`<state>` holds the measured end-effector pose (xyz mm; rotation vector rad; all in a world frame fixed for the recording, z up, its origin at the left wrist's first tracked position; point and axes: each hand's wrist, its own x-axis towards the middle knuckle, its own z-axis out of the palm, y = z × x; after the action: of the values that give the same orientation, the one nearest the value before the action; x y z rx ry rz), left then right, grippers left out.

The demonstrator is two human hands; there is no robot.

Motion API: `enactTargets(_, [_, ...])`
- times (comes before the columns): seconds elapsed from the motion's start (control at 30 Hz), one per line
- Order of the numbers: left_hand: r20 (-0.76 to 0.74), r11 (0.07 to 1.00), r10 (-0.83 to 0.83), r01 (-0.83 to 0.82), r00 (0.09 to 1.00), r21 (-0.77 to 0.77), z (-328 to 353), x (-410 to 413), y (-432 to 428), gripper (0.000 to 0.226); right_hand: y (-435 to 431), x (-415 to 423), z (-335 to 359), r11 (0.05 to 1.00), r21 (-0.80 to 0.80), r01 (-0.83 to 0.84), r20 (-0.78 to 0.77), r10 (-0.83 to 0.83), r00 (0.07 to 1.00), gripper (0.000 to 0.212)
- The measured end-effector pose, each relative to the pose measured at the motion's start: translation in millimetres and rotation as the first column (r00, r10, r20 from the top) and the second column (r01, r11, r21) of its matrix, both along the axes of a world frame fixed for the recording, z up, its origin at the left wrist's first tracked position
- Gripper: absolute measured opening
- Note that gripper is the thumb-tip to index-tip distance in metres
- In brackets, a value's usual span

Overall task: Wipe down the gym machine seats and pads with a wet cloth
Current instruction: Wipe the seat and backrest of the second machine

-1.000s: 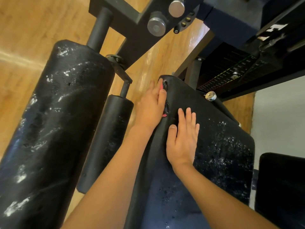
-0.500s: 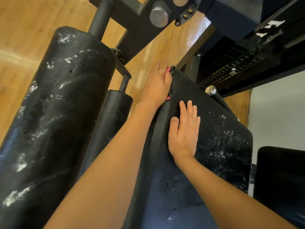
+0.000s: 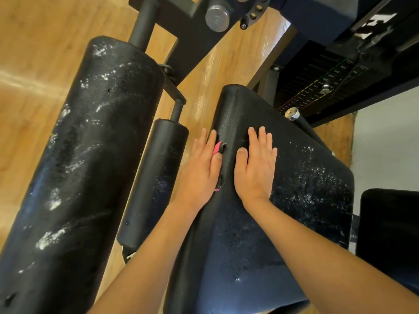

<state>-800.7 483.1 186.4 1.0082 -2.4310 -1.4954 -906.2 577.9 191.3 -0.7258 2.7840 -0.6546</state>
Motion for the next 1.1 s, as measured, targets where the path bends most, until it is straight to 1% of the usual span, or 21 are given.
enactTargets(0.13, [0.048,0.999,0.006,-0.004,0.999,-0.032,5.5,-32.7,-15.4,0.056,0.3,-0.7,-1.0,1.000,-0.004,0.004,-0.007,-0.005,1.000,0.056])
enactTargets(0.23, [0.025,0.999,0.013,-0.012,1.000,-0.030,3.9,-42.6,-21.9,0.057,0.3,0.4,-1.6,1.000,-0.005,0.002,-0.012,-0.002,1.000,0.055])
enactTargets(0.33, [-0.003,1.000,-0.014,0.014,1.000,0.011,-1.9,-25.6,-17.6,0.058,-0.2,-0.2,-1.5,1.000,-0.008,0.000,-0.018,0.000,1.000,0.055])
enactTargets(0.4, [-0.018,0.998,-0.019,0.020,1.000,0.062,-2.4,-3.4,-6.6,0.059,0.6,0.2,-1.5,1.000,-0.005,-0.001,-0.023,0.001,1.000,0.056])
enactTargets(0.43, [-0.023,0.998,-0.018,0.020,1.000,0.059,-2.1,9.7,0.2,0.059,0.2,0.7,-1.7,1.000,-0.005,-0.002,-0.021,0.002,1.000,0.056])
enactTargets(0.53, [-0.026,0.998,-0.045,0.043,0.999,-0.053,-1.5,37.9,19.4,0.057,-1.4,1.3,-0.6,1.000,-0.004,-0.003,-0.011,0.002,1.000,0.056])
enactTargets(0.57, [-0.020,0.997,-0.049,0.048,0.999,-0.067,-1.9,39.1,19.1,0.056,-3.4,0.3,-0.2,1.000,-0.006,-0.003,-0.013,0.003,1.000,0.056])
enactTargets(0.7, [0.083,0.992,-0.114,0.118,0.990,-0.042,2.9,22.9,6.8,0.056,-1.7,0.5,1.2,1.000,0.019,0.003,-0.026,-0.003,1.000,0.056])
enactTargets(0.77, [0.145,0.984,-0.124,0.140,0.982,-0.107,3.7,17.3,2.5,0.056,-1.8,1.1,1.2,1.000,0.027,0.008,-0.026,-0.008,1.000,0.056])
enactTargets(0.83, [0.197,0.979,-0.090,0.123,0.976,-0.160,1.5,18.4,6.9,0.057,-2.0,1.9,0.5,0.999,0.031,0.014,-0.027,-0.013,1.000,0.056])
enactTargets(0.9, [0.215,0.985,-0.052,0.085,0.975,-0.148,-0.6,24.4,16.5,0.056,-2.2,2.0,-0.7,0.999,0.029,0.014,-0.025,-0.013,1.000,0.056])
enactTargets(0.97, [0.199,0.992,-0.045,0.068,0.979,-0.109,2.6,34.9,27.8,0.056,-1.7,1.7,-0.3,1.000,0.027,0.010,-0.025,-0.010,1.000,0.056])
enactTargets(1.03, [0.198,0.990,-0.058,0.082,0.978,-0.117,5.8,51.0,39.7,0.056,-1.3,0.7,1.0,1.000,0.021,0.007,-0.021,-0.006,1.000,0.056])
enactTargets(1.1, [0.240,0.983,-0.076,0.113,0.968,-0.146,5.6,75.0,53.7,0.056,-1.5,1.5,2.1,1.000,0.019,0.007,-0.018,-0.006,1.000,0.056])
